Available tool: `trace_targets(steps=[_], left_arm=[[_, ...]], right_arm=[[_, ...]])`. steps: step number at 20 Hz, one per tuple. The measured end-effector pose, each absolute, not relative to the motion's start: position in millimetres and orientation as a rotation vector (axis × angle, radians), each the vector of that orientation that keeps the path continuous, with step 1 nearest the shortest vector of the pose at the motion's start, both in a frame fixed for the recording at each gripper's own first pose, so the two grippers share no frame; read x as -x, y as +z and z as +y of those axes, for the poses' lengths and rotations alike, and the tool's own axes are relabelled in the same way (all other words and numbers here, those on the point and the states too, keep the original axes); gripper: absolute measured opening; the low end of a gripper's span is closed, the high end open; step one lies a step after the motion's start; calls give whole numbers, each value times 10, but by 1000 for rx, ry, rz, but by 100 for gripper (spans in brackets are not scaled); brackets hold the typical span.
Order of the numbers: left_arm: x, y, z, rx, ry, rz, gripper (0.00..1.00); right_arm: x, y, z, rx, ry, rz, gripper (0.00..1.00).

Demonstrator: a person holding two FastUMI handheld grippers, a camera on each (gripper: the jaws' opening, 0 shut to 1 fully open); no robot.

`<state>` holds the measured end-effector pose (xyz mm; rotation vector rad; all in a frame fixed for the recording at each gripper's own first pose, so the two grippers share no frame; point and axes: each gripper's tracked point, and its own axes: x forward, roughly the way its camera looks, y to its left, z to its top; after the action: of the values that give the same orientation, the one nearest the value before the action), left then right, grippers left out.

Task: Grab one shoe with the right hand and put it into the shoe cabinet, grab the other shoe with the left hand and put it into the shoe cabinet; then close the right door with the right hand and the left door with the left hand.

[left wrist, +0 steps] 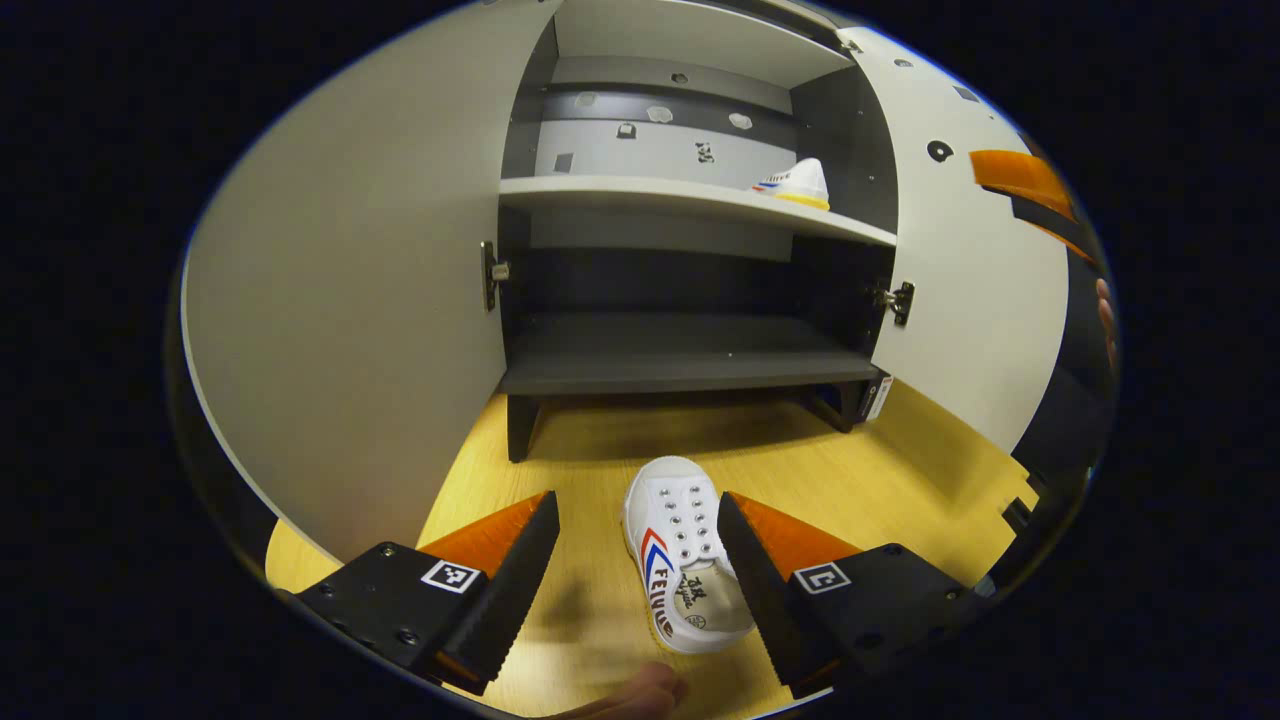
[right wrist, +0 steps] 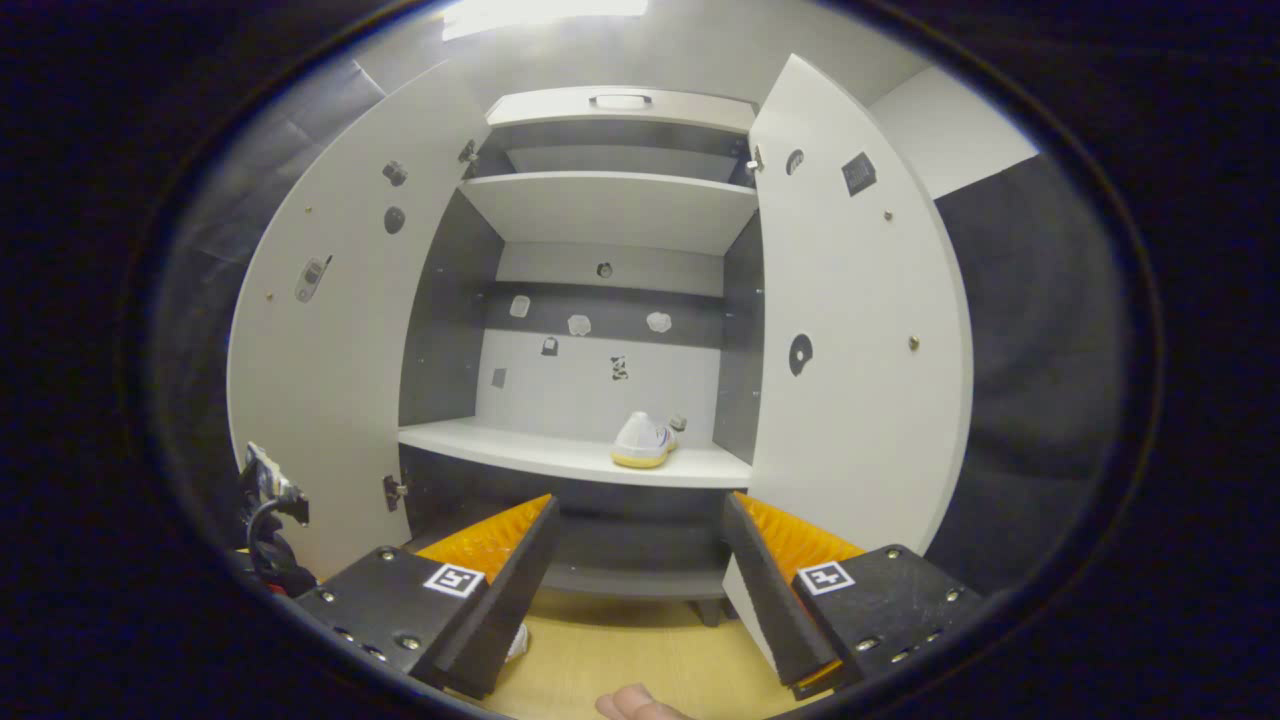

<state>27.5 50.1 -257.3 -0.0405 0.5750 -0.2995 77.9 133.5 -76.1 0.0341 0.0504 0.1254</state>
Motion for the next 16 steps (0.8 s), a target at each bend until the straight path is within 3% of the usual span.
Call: trace_targets(steps=[5, 9, 16], left_arm=[[-251, -2992, 506, 23, -305, 687, 98], [-233, -3384, 441, 14, -325, 798, 96], [-251, -3589, 234, 99, -400, 869, 73]], right_arm=[[-409, -1003, 1406, -102, 170, 87, 98], [-267, -952, 1262, -113, 135, 40, 98], [-239, -820, 1344, -158, 229, -41, 98]])
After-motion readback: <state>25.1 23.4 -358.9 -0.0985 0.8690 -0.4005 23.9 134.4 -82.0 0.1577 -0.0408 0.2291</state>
